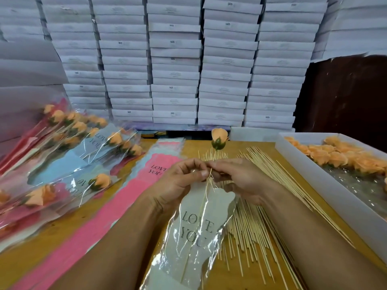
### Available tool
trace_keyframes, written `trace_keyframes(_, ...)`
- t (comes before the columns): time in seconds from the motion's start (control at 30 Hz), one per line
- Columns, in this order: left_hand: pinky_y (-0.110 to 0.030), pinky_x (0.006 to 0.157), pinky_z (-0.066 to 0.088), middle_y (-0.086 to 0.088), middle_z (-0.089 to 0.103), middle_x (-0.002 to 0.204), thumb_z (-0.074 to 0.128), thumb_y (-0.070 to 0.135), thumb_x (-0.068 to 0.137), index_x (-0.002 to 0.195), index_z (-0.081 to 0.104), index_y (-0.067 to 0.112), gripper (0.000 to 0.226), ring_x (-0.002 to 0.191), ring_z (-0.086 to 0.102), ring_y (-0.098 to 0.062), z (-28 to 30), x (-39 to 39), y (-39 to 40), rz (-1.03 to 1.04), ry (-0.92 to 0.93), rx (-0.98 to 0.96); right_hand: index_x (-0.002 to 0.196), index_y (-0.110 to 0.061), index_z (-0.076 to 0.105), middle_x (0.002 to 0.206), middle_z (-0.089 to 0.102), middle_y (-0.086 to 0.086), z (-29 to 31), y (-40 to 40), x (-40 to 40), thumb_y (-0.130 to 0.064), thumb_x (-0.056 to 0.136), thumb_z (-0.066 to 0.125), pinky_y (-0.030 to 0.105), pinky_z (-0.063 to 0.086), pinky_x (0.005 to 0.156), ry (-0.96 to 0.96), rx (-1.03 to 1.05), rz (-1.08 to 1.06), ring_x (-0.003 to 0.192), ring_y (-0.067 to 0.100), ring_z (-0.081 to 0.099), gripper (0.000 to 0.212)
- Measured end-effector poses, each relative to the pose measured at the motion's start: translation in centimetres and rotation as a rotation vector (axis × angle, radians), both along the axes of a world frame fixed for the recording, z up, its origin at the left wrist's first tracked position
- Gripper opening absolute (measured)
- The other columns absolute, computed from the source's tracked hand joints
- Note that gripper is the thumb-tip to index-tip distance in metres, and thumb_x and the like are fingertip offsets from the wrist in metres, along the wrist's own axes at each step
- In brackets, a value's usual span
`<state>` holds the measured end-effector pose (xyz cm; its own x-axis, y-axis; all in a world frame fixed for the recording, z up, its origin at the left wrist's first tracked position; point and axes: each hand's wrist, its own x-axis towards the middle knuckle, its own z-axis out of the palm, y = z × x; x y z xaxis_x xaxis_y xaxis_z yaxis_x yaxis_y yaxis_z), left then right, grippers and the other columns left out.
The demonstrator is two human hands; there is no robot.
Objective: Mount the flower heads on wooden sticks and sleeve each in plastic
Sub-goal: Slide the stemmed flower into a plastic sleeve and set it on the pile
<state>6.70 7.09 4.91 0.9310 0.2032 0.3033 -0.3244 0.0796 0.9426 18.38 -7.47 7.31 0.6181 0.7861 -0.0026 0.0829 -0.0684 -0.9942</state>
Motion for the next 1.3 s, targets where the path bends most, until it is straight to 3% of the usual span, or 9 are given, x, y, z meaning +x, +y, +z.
trace_keyframes(0.2,-0.020,0.078,0.048,-0.005,0.067,0.078,0.069,0.003,0.082,0.083,0.062,0.009,0.009,0.077,0.062,-0.013,-0.1,0.1,-0.2,-0.047,0.036,0.040,0.104,-0.025,0.077,0.094,0.077,0.008,0.3,-0.4,0.8,-0.052,0.095,0.061,0.027,0.046,0.051,0.101,0.099,-0.121,0.069,0.018,0.064,0.033)
trace_keyframes(0.33,-0.017,0.073,0.047,-0.002,0.066,0.077,0.067,0.007,0.083,0.083,0.064,0.013,0.007,0.076,0.061,-0.013,-0.2,-0.1,-0.5,-0.117,0.075,0.083,0.133,-0.033,0.054,0.112,0.071,0.018,0.3,-0.6,1.6,-0.032,0.103,0.055,0.032,0.052,0.055,0.265,0.302,-0.128,0.068,0.022,0.065,0.029)
trace_keyframes(0.43,-0.027,0.068,0.028,-0.001,0.059,0.077,0.069,0.009,0.085,0.082,0.067,0.020,0.011,0.075,0.048,-0.026,-0.5,0.0,-0.5,-0.104,0.094,0.104,0.127,-0.018,0.064,0.106,0.071,0.019,0.3,-0.7,1.5,-0.020,0.101,0.058,0.029,0.052,0.052,0.246,0.276,-0.072,0.064,0.019,0.065,0.026)
trace_keyframes(0.63,-0.014,0.060,0.047,0.005,0.059,0.076,0.074,0.013,0.085,0.084,0.066,0.022,0.012,0.070,0.054,-0.006,-0.6,0.2,-0.3,-0.082,0.061,0.038,0.109,-0.020,0.072,0.088,0.075,0.004,-0.2,-0.7,1.6,-0.025,0.094,0.068,0.033,0.045,0.062,0.028,0.053,-0.063,0.069,0.016,0.066,0.016)
trace_keyframes(0.7,-0.013,0.058,0.047,0.006,0.061,0.077,0.074,0.013,0.086,0.086,0.065,0.021,0.011,0.069,0.056,-0.005,-0.7,0.3,-0.3,-0.083,0.053,0.015,0.106,-0.019,0.072,0.086,0.074,0.002,-0.4,-0.6,1.6,-0.027,0.093,0.071,0.041,0.045,0.074,-0.024,0.015,-0.063,0.076,0.019,0.065,0.016)
trace_keyframes(0.83,-0.012,0.045,0.038,0.008,0.061,0.075,0.070,0.014,0.089,0.084,0.064,0.022,0.012,0.062,0.051,-0.004,-0.7,0.4,-0.3,-0.027,0.041,0.046,0.098,-0.026,0.073,0.085,0.075,0.001,-0.3,-0.7,1.3,-0.036,0.093,0.069,0.036,0.044,0.066,-0.108,-0.026,-0.057,0.074,0.017,0.067,0.011)
trace_keyframes(1.1,-0.011,0.054,0.044,0.009,0.063,0.073,0.063,0.009,0.094,0.083,0.064,0.020,0.016,0.064,0.055,0.000,-1.2,0.8,-0.5,0.053,0.013,0.047,0.082,-0.021,0.075,0.078,0.071,0.000,-0.1,-0.7,0.6,-0.057,0.081,0.066,0.031,0.046,0.075,-0.177,0.055,0.005,0.071,0.009,0.065,0.036)
trace_keyframes(1.23,-0.012,0.055,0.048,0.006,0.061,0.075,0.062,0.010,0.095,0.083,0.061,0.019,0.015,0.064,0.057,0.000,-1.4,1.1,-0.5,0.077,0.007,0.032,0.092,-0.013,0.075,0.082,0.073,0.002,-0.1,-0.8,0.6,-0.058,0.071,0.072,0.038,0.049,0.087,-0.210,0.061,0.024,0.077,0.013,0.068,0.050)
trace_keyframes(1.3,-0.010,0.060,0.046,0.007,0.059,0.075,0.064,0.016,0.095,0.083,0.060,0.020,0.013,0.066,0.054,0.000,-1.5,1.1,-0.6,0.124,-0.015,0.112,0.094,-0.016,0.075,0.081,0.073,0.001,0.0,-1.0,0.5,-0.056,0.070,0.073,0.036,0.048,0.079,-0.208,0.054,0.048,0.076,0.014,0.068,0.047)
